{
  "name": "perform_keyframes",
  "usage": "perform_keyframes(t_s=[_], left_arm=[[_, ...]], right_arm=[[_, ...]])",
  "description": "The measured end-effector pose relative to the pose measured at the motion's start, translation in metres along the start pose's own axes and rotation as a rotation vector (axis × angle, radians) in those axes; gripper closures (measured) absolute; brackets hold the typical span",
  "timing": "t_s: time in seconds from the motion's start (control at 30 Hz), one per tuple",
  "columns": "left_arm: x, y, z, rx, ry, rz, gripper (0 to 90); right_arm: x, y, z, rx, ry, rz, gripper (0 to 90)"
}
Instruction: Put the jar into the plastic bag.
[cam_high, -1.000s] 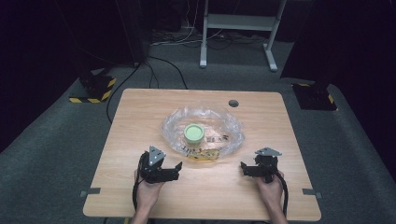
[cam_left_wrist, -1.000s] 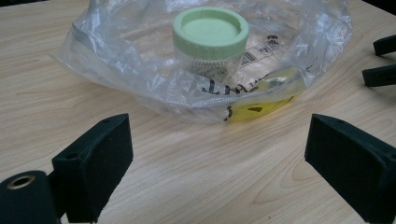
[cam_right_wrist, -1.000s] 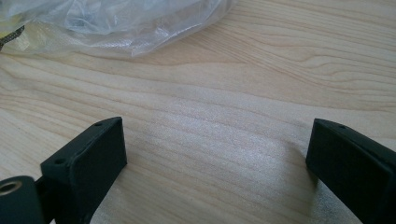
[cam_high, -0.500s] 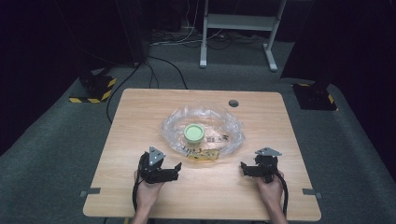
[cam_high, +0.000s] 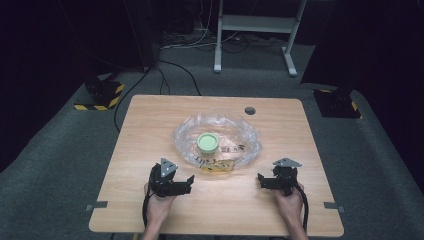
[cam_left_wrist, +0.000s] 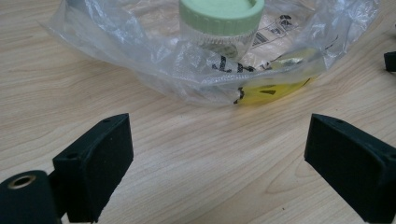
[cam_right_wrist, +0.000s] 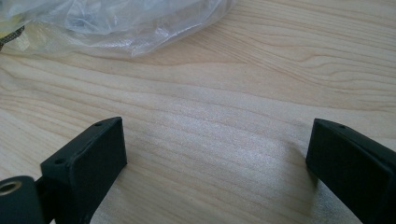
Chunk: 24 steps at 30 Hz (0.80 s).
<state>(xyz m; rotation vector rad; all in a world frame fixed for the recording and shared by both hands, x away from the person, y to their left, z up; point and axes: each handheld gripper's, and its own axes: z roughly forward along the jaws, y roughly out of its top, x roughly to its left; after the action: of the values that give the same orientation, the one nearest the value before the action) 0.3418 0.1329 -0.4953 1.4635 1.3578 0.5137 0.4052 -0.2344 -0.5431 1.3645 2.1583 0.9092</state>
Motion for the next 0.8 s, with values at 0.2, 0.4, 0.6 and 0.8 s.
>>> perform_keyframes(t_s=[0.2, 0.4, 0.6, 0.8], left_arm=[[0.003, -0.003, 0.003, 0.008, 0.013, -0.01, 8.2], [0.006, -0.006, 0.006, 0.015, 0.021, -0.016, 8.2], [0.01, -0.008, 0.01, 0.027, 0.035, -0.022, 8.2], [0.014, -0.012, 0.014, 0.042, 0.05, -0.022, 8.2]], right_arm=[[0.0, 0.0, 0.0, 0.0, 0.0, 0.0, 4.6], [0.0, 0.0, 0.0, 0.0, 0.0, 0.0, 4.6], [0.0, 0.0, 0.0, 0.0, 0.0, 0.0, 4.6], [0.0, 0.0, 0.0, 0.0, 0.0, 0.0, 4.7]])
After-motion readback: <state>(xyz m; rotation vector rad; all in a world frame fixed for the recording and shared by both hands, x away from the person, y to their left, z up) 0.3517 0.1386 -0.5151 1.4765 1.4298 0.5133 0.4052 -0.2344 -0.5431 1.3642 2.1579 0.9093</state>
